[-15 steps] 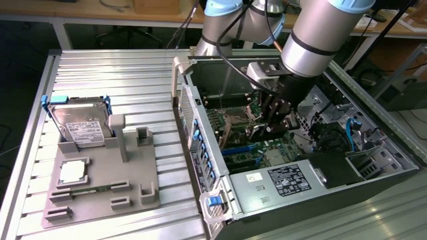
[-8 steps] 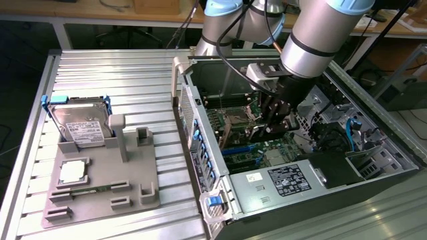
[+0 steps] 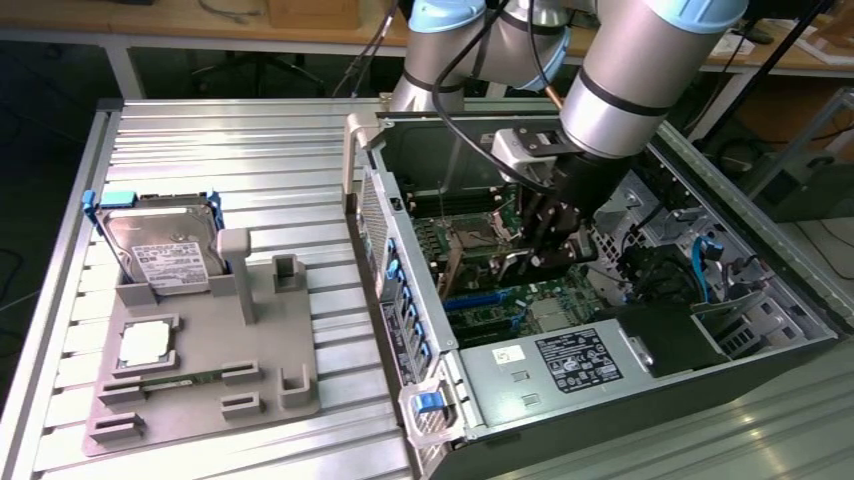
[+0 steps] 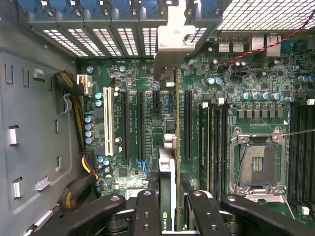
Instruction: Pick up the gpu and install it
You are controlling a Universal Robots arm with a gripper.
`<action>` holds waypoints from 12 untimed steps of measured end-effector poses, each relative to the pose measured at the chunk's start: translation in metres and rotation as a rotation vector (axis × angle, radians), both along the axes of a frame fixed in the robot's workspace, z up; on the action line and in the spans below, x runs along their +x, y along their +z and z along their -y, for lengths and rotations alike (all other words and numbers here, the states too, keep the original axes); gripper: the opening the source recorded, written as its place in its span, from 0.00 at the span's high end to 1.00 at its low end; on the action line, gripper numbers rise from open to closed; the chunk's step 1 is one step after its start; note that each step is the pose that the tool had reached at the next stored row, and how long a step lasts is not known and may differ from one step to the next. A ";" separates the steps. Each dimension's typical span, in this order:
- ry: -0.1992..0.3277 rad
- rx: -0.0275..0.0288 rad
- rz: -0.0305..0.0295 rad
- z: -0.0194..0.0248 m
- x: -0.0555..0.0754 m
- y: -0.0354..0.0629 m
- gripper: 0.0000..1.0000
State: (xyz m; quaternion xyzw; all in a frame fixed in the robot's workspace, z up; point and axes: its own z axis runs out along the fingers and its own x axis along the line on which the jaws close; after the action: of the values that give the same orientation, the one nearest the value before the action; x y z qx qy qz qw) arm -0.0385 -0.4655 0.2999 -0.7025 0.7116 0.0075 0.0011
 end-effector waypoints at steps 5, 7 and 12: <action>0.000 0.0000 0.0000 0.0000 0.000 -0.0014 0.73; 0.000 0.0000 0.0000 0.0000 0.000 -0.0020 0.73; 0.000 0.0000 0.0000 0.0000 0.000 -0.0033 0.73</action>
State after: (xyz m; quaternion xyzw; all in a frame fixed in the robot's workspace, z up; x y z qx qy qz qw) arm -0.0385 -0.4655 0.2966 -0.7025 0.7116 0.0074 0.0011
